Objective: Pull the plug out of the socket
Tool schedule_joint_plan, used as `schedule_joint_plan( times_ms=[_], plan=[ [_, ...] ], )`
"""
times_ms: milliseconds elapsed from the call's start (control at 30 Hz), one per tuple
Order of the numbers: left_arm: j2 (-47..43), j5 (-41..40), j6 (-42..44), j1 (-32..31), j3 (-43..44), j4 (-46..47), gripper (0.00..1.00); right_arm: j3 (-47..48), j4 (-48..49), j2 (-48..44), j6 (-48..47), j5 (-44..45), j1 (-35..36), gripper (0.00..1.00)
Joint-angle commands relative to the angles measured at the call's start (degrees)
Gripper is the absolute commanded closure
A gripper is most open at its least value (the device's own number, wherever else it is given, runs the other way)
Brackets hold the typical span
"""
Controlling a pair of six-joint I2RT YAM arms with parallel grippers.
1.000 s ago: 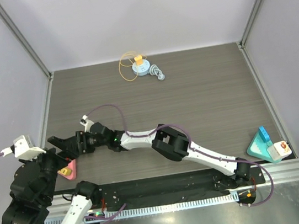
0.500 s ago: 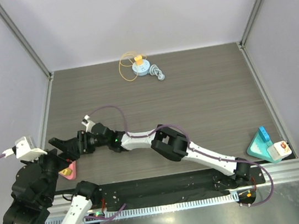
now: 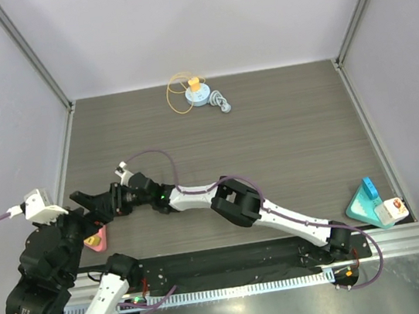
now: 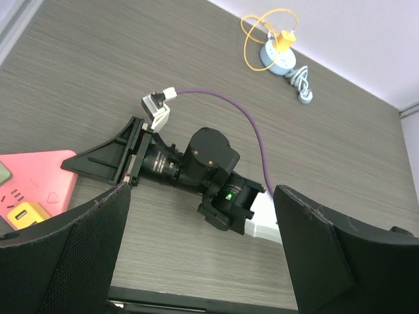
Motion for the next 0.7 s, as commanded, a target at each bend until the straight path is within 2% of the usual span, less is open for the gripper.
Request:
schedule_joint_plan(
  times_ms=[0, 167, 467, 533, 600, 667],
  plan=[
    [1.06, 0.13, -1.06, -0.66, -1.73, 1.04, 0.1, -1.16, 3.13, -1.57, 0.99, 0.39, -0.58, 0.8],
    [1.5, 3.2, -2.2, -0.93, -6.03, 4.12, 0.1, -12.76, 9.28, -9.12, 0.82, 2.14, -1.55, 0.99],
    [3.61, 10.22, -3.35, -0.93, -5.16, 4.04, 0.12, -40.18, 24.03, -22.66, 1.96, 5.21, -5.32, 0.99],
    [4.83, 14.79, -2.2, -0.93, -5.34, 3.95, 0.14, -47.91, 26.41, -27.05, 1.88, 6.54, -5.86, 0.99],
    [6.33, 19.0, -1.68, -0.93, -6.38, 4.21, 0.22, -54.31, 28.88, -30.82, 1.52, 7.59, -6.82, 0.99],
    [9.66, 28.39, -1.59, -0.84, -7.44, 6.05, 0.23, -58.11, 30.98, -33.29, 1.08, 7.95, -7.35, 0.99]
  ],
)
